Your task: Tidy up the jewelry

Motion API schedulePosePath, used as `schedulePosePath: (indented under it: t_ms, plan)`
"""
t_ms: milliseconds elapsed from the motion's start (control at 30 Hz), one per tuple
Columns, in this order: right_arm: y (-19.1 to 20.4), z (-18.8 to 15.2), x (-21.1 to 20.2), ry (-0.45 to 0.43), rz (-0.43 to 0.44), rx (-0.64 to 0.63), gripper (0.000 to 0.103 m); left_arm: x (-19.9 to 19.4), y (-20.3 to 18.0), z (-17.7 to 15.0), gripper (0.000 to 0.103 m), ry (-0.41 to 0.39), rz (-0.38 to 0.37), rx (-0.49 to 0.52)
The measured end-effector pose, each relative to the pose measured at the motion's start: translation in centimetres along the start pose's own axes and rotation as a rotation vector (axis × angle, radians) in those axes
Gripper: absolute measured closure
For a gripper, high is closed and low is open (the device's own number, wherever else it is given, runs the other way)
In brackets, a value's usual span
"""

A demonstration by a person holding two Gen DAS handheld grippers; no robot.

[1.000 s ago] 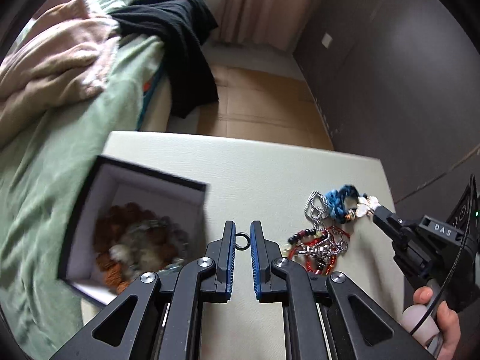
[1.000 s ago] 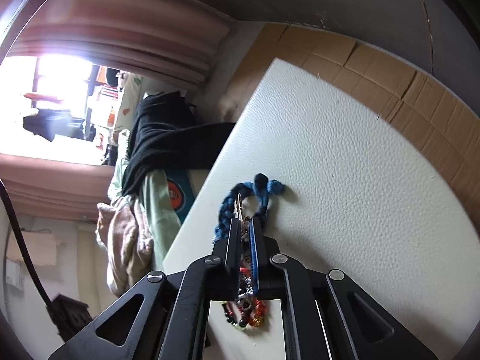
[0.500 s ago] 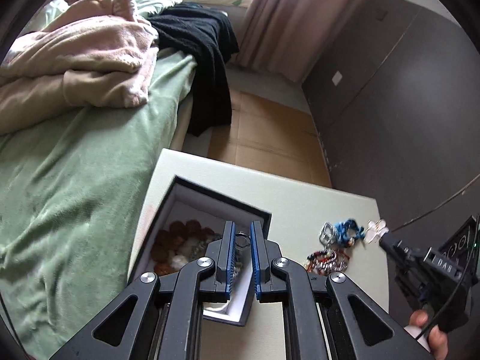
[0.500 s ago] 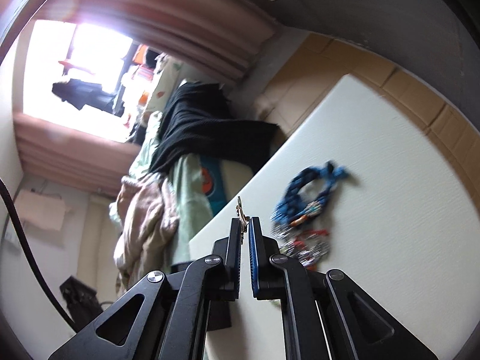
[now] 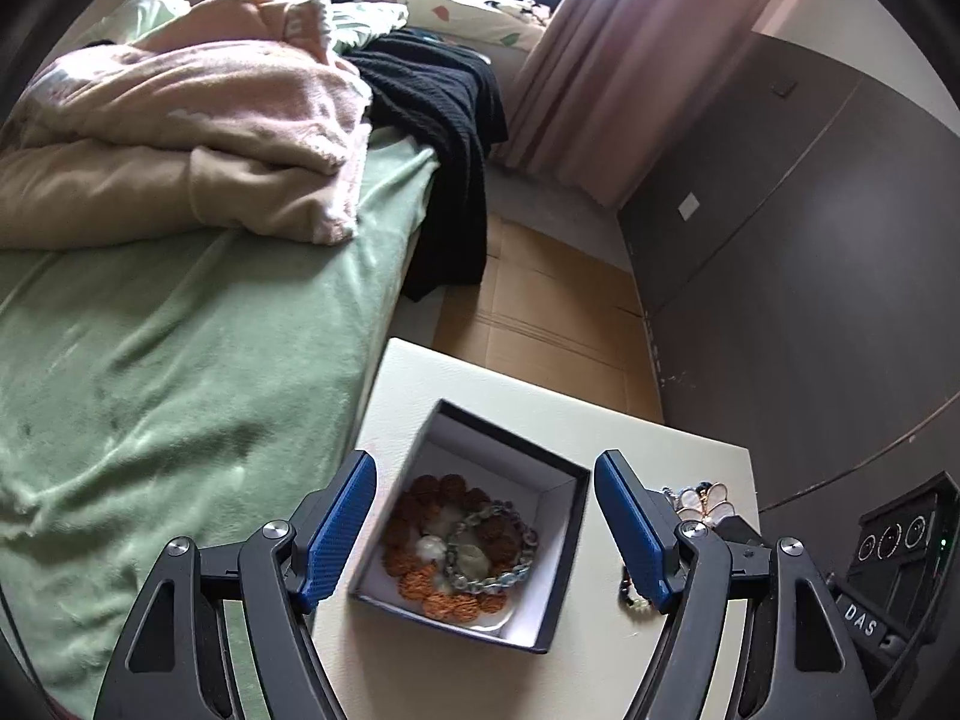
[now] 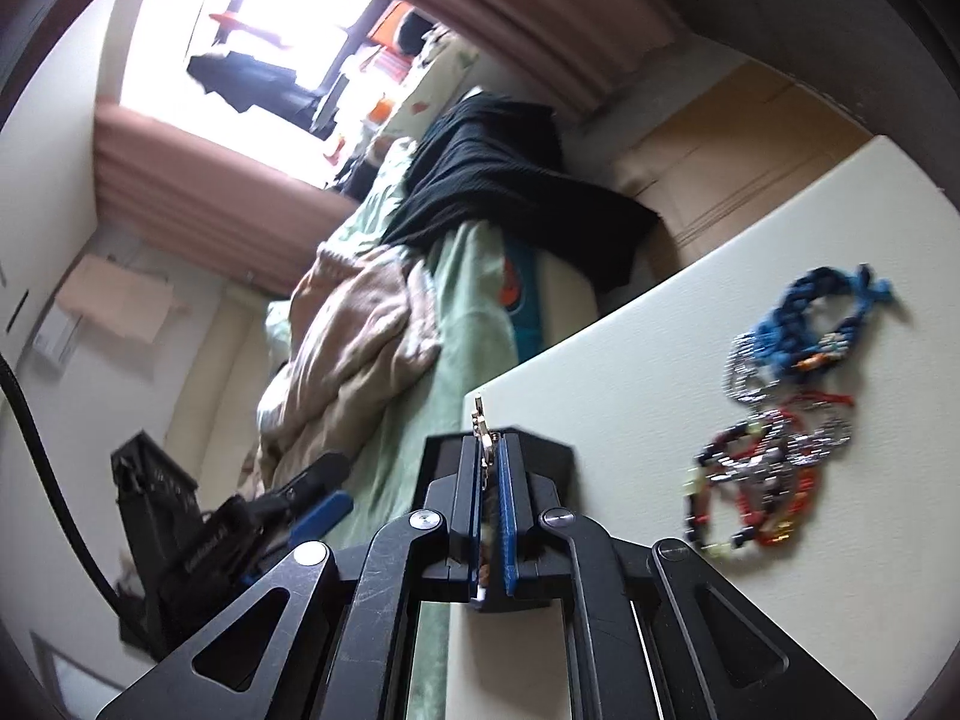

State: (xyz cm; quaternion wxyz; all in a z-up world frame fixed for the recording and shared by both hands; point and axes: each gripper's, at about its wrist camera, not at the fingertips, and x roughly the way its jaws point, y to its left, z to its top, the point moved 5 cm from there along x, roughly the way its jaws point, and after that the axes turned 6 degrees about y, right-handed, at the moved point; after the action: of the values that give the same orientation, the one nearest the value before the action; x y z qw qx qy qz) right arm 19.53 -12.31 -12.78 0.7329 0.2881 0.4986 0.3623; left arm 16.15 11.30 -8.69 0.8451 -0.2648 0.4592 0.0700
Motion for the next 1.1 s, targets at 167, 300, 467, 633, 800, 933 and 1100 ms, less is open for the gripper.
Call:
schedulePosePath:
  t_ms: [167,300,467,633,800,933,1100]
  plan:
    - [1.9,-0.7,1.8,0.035,0.016,-0.046,0.096,-0.9,1.1,0.3,0.027,-0.009,0.001,-0.019]
    - [3.4,-0.9,3.6,0.053,0.027,-0.09,0.096,-1.2,1.7,0.5,0.027,-0.009,-0.003,-0.029]
    - [2.8,-1.1,4.9,0.077,-0.07,-0.099,0.038,-1.4,1.9,0.6,0.027,-0.011,-0.013,-0.028]
    - [1.4,-0.3,2.0,0.018,-0.116,-0.083,0.036,-1.2,1.5,0.3,0.027,0.0,-0.02,-0.015]
    - [-0.1,-0.1,-0.9,-0.019,-0.154,-0.045,0.036,-0.9,0.3,0.0,0.027,0.005,-0.028,0.015]
    - [-1.3,0.1,-3.2,-0.039,-0.214,-0.035,0.036,-0.5,-1.2,-0.5,0.027,0.014,-0.032,0.05]
    - [-3.3,0.3,-5.3,-0.052,-0.264,0.017,0.035,0.1,-3.1,-1.1,0.027,0.022,-0.042,0.09]
